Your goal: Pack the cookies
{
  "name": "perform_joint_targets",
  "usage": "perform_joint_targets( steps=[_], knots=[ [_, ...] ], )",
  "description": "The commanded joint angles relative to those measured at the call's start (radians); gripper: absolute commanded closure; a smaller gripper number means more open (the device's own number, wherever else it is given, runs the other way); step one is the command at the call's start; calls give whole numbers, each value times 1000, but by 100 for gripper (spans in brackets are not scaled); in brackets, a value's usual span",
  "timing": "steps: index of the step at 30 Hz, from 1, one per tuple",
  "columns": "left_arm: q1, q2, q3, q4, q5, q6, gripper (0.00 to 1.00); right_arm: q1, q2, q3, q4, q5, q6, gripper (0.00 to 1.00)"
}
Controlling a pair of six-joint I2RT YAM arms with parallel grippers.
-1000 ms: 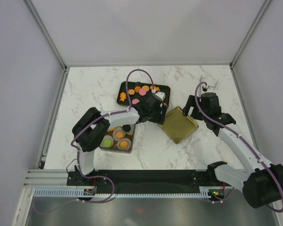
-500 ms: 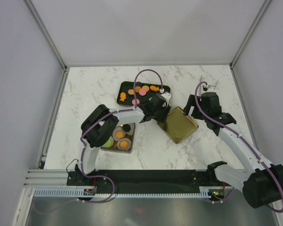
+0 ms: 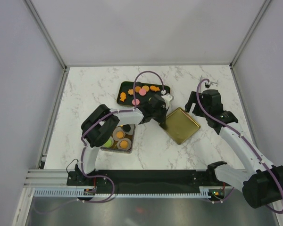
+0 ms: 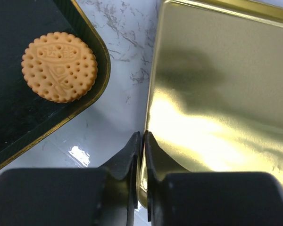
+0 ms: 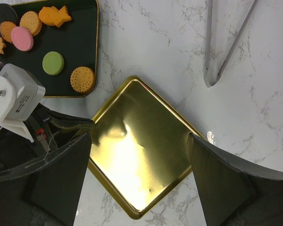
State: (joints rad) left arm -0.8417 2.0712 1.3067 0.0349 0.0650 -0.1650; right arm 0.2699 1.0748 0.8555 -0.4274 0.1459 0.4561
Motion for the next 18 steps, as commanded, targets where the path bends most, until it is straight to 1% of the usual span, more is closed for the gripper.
perform_joint_targets(
  steps=[1, 3, 6, 8, 11, 13, 14, 16, 17, 18],
  knots=[
    [-8, -2, -50, 20, 85, 12, 90, -6, -1, 50, 4, 29, -2, 9],
    [-10, -20, -63, 22, 97, 5, 97, -6, 2, 57, -1, 30, 0, 9],
    [-14, -52, -93, 26, 120, -25, 98, -6, 7, 83, -16, 26, 1, 9],
    [-16, -98, -135, 45, 133, -76, 98, -6, 5, 103, -37, 21, 1, 9],
    [-17, -181, -193, 62, 115, -169, 98, -6, -4, 154, -69, 8, -8, 8],
    [-17, -224, -231, 62, 81, -233, 98, -6, -10, 172, -86, -14, -13, 8],
    [-17, -277, -244, 56, 62, -252, 98, -6, -15, 181, -103, -23, -20, 8],
    [-17, -327, -268, 33, -17, -306, 98, -6, -16, 203, -116, -54, -28, 8],
    [-16, -368, -270, -21, -52, -326, 98, -6, -15, 211, -126, -65, -31, 8],
    [-16, -390, -268, -38, -97, -343, 98, -6, -15, 212, -129, -80, -33, 8]
  ],
)
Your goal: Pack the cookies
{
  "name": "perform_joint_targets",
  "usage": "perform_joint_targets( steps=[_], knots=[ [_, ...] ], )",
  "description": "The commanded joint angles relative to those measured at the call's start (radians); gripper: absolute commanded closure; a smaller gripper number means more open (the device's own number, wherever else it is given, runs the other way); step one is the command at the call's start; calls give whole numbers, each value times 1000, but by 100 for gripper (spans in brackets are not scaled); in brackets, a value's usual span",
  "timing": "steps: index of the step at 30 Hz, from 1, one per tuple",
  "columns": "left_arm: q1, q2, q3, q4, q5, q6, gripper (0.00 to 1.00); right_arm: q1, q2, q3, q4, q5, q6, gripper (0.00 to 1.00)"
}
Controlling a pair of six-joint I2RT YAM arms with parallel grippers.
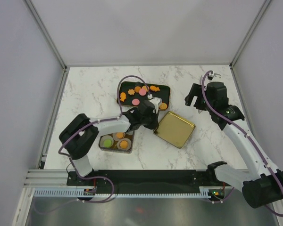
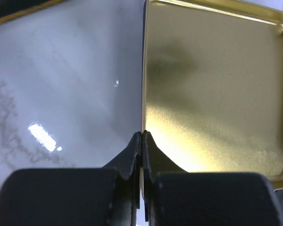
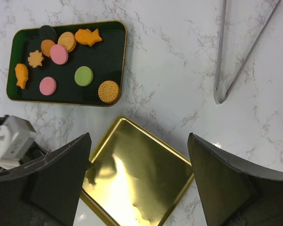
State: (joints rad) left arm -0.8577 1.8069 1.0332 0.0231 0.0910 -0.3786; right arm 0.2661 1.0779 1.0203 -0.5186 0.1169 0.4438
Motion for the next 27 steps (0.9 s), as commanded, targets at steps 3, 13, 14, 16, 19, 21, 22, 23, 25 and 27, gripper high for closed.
perform_joint_targets(
  steps=[3, 13, 14, 16, 19, 21, 22, 23, 25, 27],
  knots=[
    [2, -210, -25, -72, -224, -181, 98, -2, -13, 35, -35, -114, -17, 8],
    [19, -365, -85, -132, -378, -244, 98, -1, 62, -25, 63, -332, 13, 7],
    [22, -377, -91, -130, -381, -249, 98, -1, 68, -25, 66, -336, 13, 7],
    [28, -408, -110, -126, -396, -263, 98, -1, 85, -26, 80, -352, 18, 7],
    [34, -445, -124, -118, -405, -267, 98, -1, 102, -38, 116, -376, 32, 7],
    [36, -460, -131, -112, -413, -272, 98, -1, 116, -51, 134, -401, 45, 7],
    [39, -468, -133, -109, -412, -273, 98, -1, 129, -54, 150, -408, 49, 7],
    [40, -480, -134, -107, -409, -272, 98, -1, 134, -63, 163, -413, 53, 7],
    [39, -489, -140, -97, -402, -270, 98, -1, 151, -72, 199, -436, 75, 7],
    [40, -497, -144, -92, -392, -272, 98, -1, 166, -77, 222, -457, 94, 7]
  ],
)
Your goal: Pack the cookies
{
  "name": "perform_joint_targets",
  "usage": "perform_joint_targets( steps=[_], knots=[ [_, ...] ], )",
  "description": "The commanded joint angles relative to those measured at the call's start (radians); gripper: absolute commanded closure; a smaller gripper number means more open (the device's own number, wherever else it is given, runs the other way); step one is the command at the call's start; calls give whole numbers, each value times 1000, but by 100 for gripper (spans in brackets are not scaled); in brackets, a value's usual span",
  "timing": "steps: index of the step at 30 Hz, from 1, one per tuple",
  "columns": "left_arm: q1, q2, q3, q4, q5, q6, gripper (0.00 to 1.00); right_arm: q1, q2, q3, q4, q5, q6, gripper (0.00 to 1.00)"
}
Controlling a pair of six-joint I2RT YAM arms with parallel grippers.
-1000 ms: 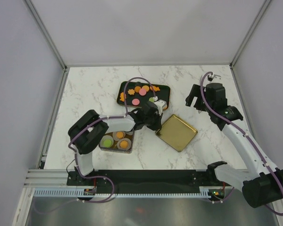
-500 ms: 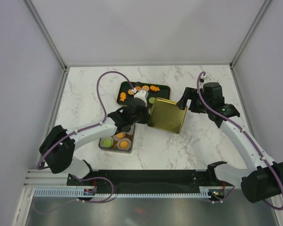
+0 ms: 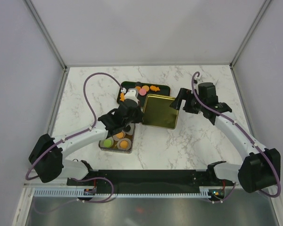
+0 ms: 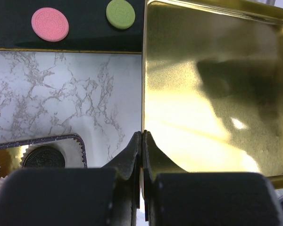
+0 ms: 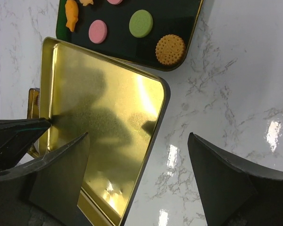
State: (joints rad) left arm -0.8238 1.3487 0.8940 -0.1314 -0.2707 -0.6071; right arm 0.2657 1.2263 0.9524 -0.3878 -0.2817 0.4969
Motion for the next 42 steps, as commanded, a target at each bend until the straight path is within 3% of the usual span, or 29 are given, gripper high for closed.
perform_joint_targets(
  steps=[1, 5, 20, 25, 26, 28, 29, 30, 31, 32, 35, 38, 42],
  knots=[
    [6, -42, -6, 64, -27, -45, 98, 0, 31, -10, 116, -83, 49, 7],
    [6, -57, -15, 81, -12, -46, 98, 0, 58, -6, 184, -140, 103, 8],
    [6, -108, -44, 190, 44, -34, 98, 0, 93, -20, 323, -258, 238, 30],
    [6, -114, -50, 205, 56, -22, 98, -2, 94, -11, 329, -263, 261, 57],
    [6, -120, -55, 210, 63, -11, 98, 0, 95, -9, 329, -266, 265, 68],
    [6, -128, -59, 217, 64, 3, 96, -2, 101, -4, 329, -272, 281, 81],
    [5, -132, -63, 219, 64, 21, 90, -2, 104, -1, 329, -277, 285, 85],
    [6, -146, -64, 222, 64, 35, 86, -2, 110, 2, 329, -281, 292, 97],
    [6, -154, -66, 225, 62, 46, 79, 0, 114, 8, 329, -284, 302, 100],
    [6, -163, -67, 225, 59, 70, 61, -2, 117, 9, 329, -289, 307, 100],
    [6, -212, -70, 233, 60, 128, 36, -2, 133, 26, 329, -290, 327, 100],
    [6, -253, -46, 239, 135, 240, 18, -3, 154, 55, 322, -286, 338, 100],
    [-55, -261, 14, 191, 159, 462, 15, -3, 212, 130, 288, -281, 347, 100]
  ],
)
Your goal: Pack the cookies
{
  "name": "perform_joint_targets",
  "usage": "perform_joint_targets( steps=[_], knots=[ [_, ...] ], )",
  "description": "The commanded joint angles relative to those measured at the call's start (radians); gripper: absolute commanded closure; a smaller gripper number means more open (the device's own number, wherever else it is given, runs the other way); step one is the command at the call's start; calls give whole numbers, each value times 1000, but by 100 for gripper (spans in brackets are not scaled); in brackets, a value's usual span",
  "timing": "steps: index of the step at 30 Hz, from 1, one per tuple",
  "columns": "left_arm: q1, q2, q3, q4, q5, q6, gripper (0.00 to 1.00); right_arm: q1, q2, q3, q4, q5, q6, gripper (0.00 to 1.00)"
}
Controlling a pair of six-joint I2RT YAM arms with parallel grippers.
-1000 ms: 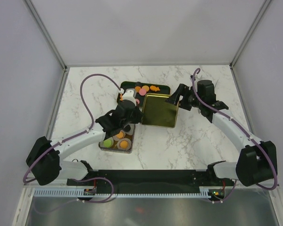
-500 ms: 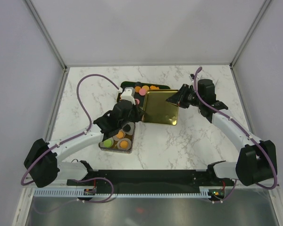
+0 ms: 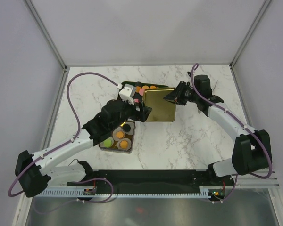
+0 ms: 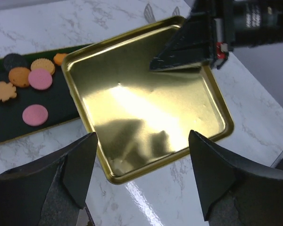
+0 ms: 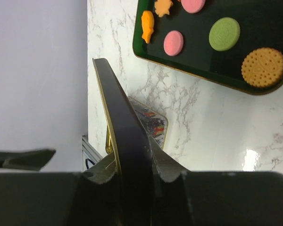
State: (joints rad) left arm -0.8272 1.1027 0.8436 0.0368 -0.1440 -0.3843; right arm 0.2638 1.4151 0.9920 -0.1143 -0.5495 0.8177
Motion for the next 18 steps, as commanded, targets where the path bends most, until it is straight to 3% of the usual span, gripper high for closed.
perform_joint_targets(
  steps=[1, 2, 5, 8, 15, 18],
  knots=[
    [-94, -12, 69, 18, -17, 304, 14, -1, 36, 129, 1, -6, 28, 100],
    [-187, 6, 78, 18, -152, 435, 12, -3, 47, 149, -8, -7, 31, 100],
    [-310, 87, 94, 41, -376, 611, 12, -5, 90, 224, -30, -9, 44, 100],
    [-392, 129, 34, 164, -546, 817, 11, -6, 130, 284, -50, -10, 52, 100],
    [-423, 193, -138, 766, -615, 1192, 8, -6, 142, 301, -53, -27, 78, 100],
    [-402, 235, -170, 873, -580, 1326, 7, -6, 130, 292, -51, -26, 86, 100]
  ],
)
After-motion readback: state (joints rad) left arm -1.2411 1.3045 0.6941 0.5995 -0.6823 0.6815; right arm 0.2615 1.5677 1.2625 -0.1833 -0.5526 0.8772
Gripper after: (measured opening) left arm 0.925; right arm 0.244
